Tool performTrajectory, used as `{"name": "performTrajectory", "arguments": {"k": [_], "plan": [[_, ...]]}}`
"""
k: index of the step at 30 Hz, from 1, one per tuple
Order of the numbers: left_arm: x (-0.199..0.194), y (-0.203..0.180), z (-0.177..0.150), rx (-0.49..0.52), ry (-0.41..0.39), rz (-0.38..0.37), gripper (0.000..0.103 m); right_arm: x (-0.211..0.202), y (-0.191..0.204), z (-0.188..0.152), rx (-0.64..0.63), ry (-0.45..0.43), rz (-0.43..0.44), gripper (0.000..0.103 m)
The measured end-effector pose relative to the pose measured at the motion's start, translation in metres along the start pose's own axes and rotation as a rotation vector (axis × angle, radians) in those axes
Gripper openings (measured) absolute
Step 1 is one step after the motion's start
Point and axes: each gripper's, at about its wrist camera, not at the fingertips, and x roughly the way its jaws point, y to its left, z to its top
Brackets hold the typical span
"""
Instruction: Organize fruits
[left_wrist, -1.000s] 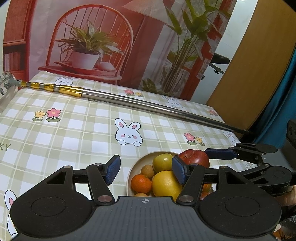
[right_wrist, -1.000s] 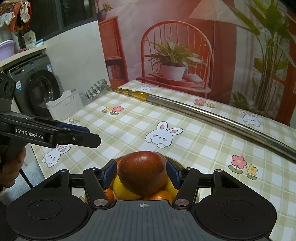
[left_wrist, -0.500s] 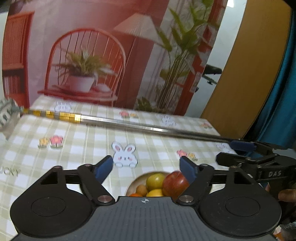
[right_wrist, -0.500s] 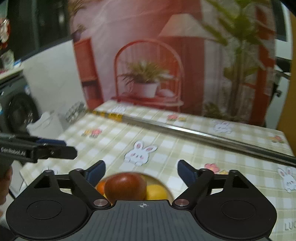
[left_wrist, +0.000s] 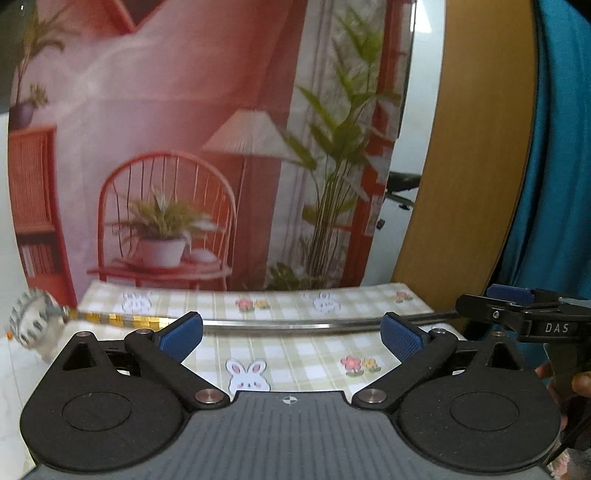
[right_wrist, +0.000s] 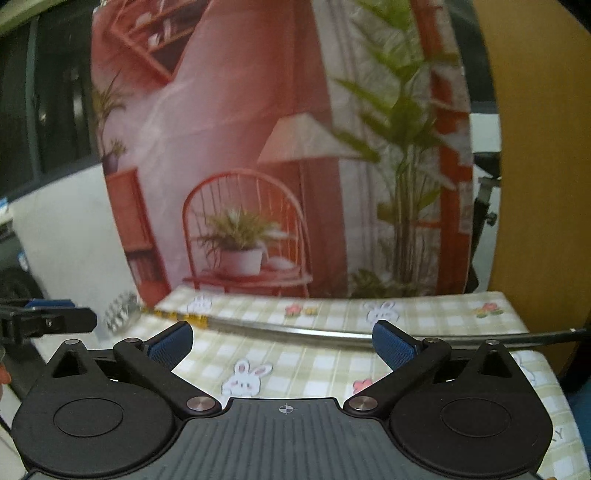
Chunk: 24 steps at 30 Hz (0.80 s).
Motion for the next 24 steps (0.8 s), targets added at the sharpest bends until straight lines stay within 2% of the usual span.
{"name": "performTrajectory", "arguments": {"k": [6, 12, 24], "plan": [[-0.022, -0.022, 0.014, 0.054, -0.061, 0.007, 0.103, -0.034, 0.003, 0.015, -0.038, -0.083, -0.061, 0.103], [-0.036, -0.036, 0.018, 0.089, -0.109, 0.037, 0.103, -0.053, 0.004, 0.025, -0.023, -0.135, -0.049, 0.103], [-0.040, -0.035, 0.020, 0.079, -0.115, 0.060, 0.103, -0.062, 0.008, 0.026, -0.028, -0.156, -0.059, 0.103]]}}
